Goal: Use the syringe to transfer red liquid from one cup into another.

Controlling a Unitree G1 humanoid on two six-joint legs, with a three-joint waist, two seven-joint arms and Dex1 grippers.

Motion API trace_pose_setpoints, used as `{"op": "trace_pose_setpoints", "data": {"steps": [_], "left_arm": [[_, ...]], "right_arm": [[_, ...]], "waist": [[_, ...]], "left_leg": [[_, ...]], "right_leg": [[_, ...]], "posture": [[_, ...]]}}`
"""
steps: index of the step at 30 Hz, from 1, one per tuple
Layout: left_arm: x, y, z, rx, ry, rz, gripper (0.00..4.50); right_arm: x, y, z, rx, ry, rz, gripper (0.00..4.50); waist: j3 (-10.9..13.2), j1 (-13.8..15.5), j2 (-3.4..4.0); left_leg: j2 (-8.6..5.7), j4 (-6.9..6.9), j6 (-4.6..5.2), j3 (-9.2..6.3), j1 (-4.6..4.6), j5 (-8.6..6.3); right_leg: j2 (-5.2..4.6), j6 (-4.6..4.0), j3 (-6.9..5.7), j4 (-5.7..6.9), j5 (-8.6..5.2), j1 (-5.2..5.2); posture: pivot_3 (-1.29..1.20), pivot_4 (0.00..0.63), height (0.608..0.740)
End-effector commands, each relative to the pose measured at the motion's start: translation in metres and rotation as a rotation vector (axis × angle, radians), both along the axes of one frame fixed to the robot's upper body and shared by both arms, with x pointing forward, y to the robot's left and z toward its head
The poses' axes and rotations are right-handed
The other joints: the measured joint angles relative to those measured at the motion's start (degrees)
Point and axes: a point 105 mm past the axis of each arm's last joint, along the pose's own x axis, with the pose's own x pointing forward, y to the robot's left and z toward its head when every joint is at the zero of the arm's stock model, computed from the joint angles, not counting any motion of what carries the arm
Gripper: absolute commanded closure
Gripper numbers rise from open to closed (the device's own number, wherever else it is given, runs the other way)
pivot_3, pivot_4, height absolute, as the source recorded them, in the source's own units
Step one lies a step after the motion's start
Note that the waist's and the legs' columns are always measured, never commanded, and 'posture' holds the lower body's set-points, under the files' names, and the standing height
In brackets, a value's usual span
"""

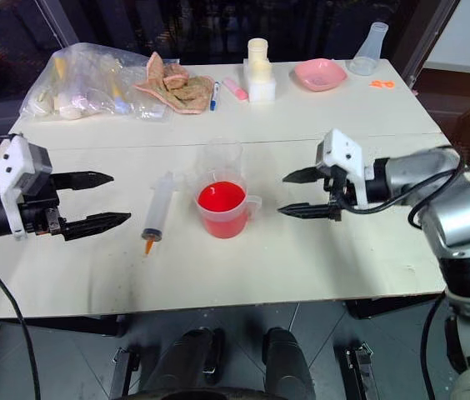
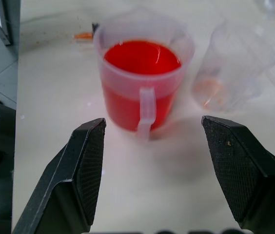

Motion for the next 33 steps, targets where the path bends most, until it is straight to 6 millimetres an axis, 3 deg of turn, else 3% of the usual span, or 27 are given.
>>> {"op": "trace_pose_setpoints", "data": {"steps": [1,6,24,30,33], "left_arm": [[-0.001,-0.001,0.013,0.074,-0.045,-0.054,0.05],[0.003,0.0,0.027,0.081,-0.087,-0.065,0.05],[0.003,-0.01,0.027,0.136,-0.083,-0.048,0.05],[0.006,0.002,0.02,0.158,-0.061,0.034,0.05],[0.022,0.012,0.021,0.189,-0.112,0.158,0.05]], "right_arm": [[-0.007,0.001,0.015,-0.045,-0.034,0.091,1.23],[-0.007,0.003,0.023,-0.064,-0.038,0.13,1.23],[-0.003,0.013,0.033,-0.068,-0.078,0.156,1.23],[-0.003,0.018,0.032,-0.054,-0.07,0.154,1.23],[-0.003,0.02,0.032,-0.037,-0.08,0.164,1.23]], "waist": [[0.0,0.0,0.0],[0.0,-0.1,0.04],[0.1,-0.2,0.06],[0.1,-0.3,0.07],[0.1,-0.2,0.07]], "left_leg": [[0.0,-0.01,0.0,0.0,-0.01,0.0],[0.0,-0.04,0.0,0.01,-0.07,-0.01],[0.0,-0.04,-0.01,0.02,-0.07,-0.01],[-0.01,-0.04,-0.01,0.02,-0.07,0.0],[-0.01,-0.04,-0.01,0.02,-0.08,0.0]], "right_leg": [[0.0,0.04,0.0,0.0,0.02,0.0],[0.0,0.12,0.0,0.0,0.07,-0.09],[0.0,0.14,0.01,0.04,0.08,-0.12],[0.0,0.14,0.02,0.06,0.08,-0.13],[0.01,0.14,0.02,0.07,0.08,-0.13]], "posture": [[0.0,0.15,0.74],[0.0,0.15,0.74],[0.0,0.15,0.74],[0.0,0.15,0.74],[0.0,0.15,0.74]]}}
